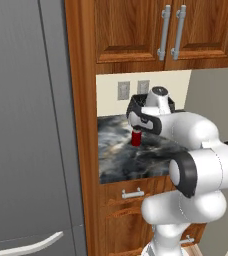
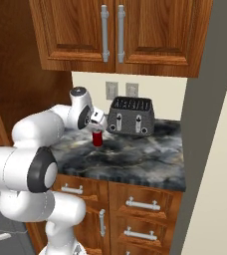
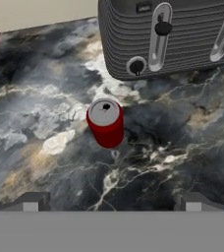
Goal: Move the drinks to the dining counter.
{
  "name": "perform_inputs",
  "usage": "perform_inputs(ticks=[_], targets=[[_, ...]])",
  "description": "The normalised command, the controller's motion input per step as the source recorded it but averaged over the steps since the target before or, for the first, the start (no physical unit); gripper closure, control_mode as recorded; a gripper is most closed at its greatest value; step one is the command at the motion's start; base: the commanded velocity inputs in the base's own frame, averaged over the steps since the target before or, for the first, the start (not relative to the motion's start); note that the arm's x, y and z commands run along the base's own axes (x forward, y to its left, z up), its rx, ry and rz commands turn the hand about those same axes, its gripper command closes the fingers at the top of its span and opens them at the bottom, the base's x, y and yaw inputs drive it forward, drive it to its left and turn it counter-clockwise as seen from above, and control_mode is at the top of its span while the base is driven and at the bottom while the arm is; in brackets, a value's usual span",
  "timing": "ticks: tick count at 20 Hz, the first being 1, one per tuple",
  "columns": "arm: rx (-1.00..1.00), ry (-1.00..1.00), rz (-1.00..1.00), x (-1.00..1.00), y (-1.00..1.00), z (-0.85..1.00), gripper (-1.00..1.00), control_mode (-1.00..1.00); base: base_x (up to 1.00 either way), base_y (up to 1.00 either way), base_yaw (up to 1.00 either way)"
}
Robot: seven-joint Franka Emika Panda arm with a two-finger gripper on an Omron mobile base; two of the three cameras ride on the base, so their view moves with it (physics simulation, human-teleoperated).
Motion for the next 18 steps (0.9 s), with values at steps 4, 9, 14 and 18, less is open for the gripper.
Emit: perform_inputs(ticks=[4, 9, 14, 18], targets=[[-0.03, 0.0, 0.01, 0.0, 0.0, -0.24, -1.0, -1.0, 0.0, 0.0, 0.0], [0.0, 0.01, 0.02, 0.0, 0.01, -0.08, -1.0, -1.0, 0.0, 0.0, 0.0], [0.0, 0.06, 0.0, 0.08, 0.0, 0.0, -1.0, -1.0, 0.0, 0.0, 0.0], [0.0, 0.12, 0.0, 0.31, 0.04, -0.08, -1.0, -1.0, 0.0, 0.0, 0.0]])
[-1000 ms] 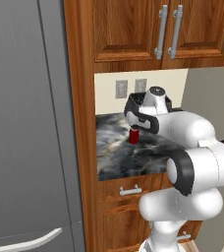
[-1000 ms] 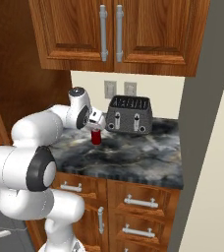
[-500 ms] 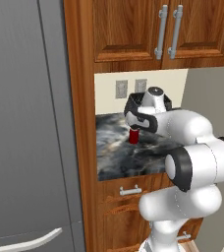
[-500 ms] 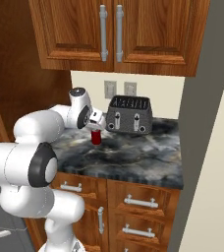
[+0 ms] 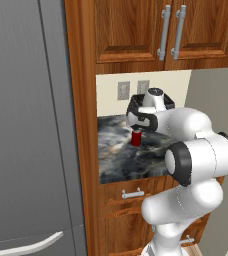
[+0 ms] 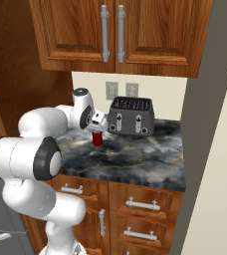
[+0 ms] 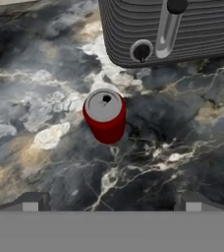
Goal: Move the drinks to the dining counter.
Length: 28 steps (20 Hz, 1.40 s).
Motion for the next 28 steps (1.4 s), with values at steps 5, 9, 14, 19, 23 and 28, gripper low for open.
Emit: perform_inputs(ticks=[5, 9, 14, 19, 23, 28], targets=[[0.0, 0.06, 0.0, 0.43, 0.0, -0.05, -1.0, -1.0, 0.0, 0.0, 0.0], [-0.01, 0.0, 0.0, 0.31, 0.0, -0.12, -1.0, -1.0, 0.0, 0.0, 0.0], [-0.02, 0.0, 0.0, 0.14, 0.0, -0.23, -1.0, -1.0, 0.0, 0.0, 0.0], [-0.02, 0.0, 0.0, 0.09, 0.0, -0.27, -1.0, -1.0, 0.0, 0.0, 0.0], [-0.02, 0.0, 0.01, 0.1, 0.0, -0.27, -1.0, -1.0, 0.0, 0.0, 0.0], [-0.01, 0.0, 0.01, 0.07, 0.0, -0.16, -1.0, -1.0, 0.0, 0.0, 0.0]])
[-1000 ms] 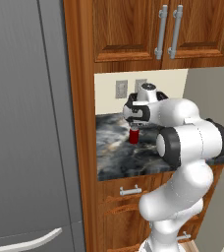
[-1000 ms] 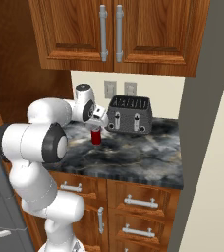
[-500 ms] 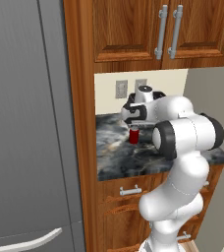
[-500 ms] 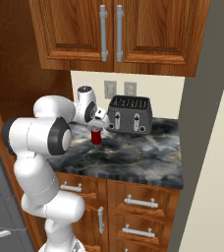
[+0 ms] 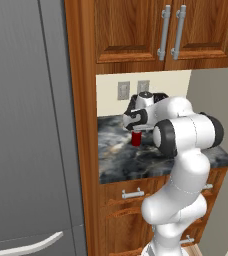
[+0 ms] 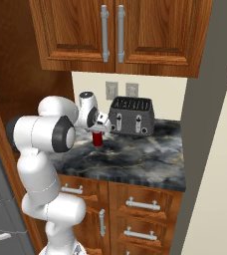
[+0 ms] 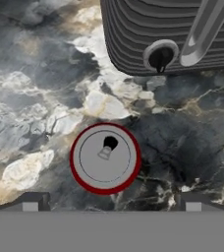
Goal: Move the drinks to the dining counter.
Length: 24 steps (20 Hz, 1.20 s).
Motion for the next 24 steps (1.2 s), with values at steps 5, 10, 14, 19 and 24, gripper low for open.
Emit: perform_inputs(ticks=[5, 10, 14, 19, 24], targets=[[0.0, 0.0, 0.0, 0.09, 0.0, -0.06, -1.0, -1.0, 0.0, 0.0, 0.0], [0.0, 0.0, 0.0, 0.1, 0.0, -0.05, -1.0, -1.0, 0.0, 0.0, 0.0], [-0.01, 0.0, 0.0, 0.16, 0.0, -0.1, -1.0, -1.0, 0.0, 0.0, 0.0], [-0.02, 0.0, 0.0, 0.16, 0.0, -0.11, -1.0, -1.0, 0.0, 0.0, 0.0], [0.0, 0.0, 0.0, 0.14, 0.0, -0.07, -1.0, -1.0, 0.0, 0.0, 0.0]])
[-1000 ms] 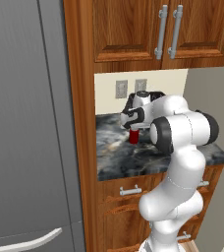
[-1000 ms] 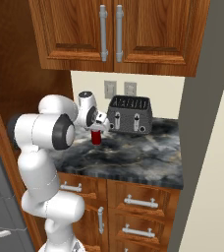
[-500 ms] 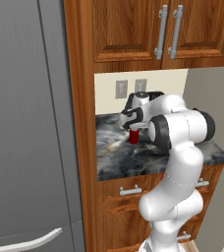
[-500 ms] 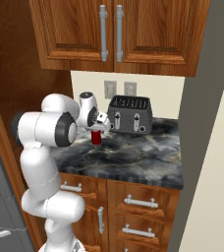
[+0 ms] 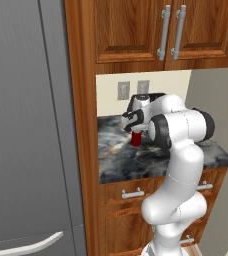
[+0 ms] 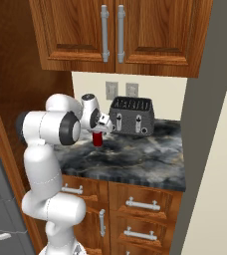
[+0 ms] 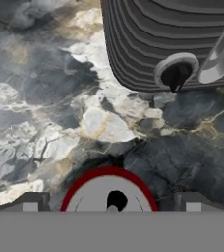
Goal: Move the drinks to the dining counter.
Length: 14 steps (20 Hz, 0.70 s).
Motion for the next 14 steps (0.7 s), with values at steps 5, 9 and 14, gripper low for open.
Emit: perform_inputs(ticks=[5, 9, 14], targets=[[0.0, 0.0, 0.0, 0.08, 0.0, -0.13, -1.0, -1.0, 0.0, 0.0, 0.0], [0.0, 0.0, 0.0, 0.08, 0.0, -0.19, -1.0, -1.0, 0.0, 0.0, 0.0], [0.0, 0.0, 0.0, 0.0, 0.0, -0.21, 1.0, -1.0, 0.0, 0.0, 0.0]])
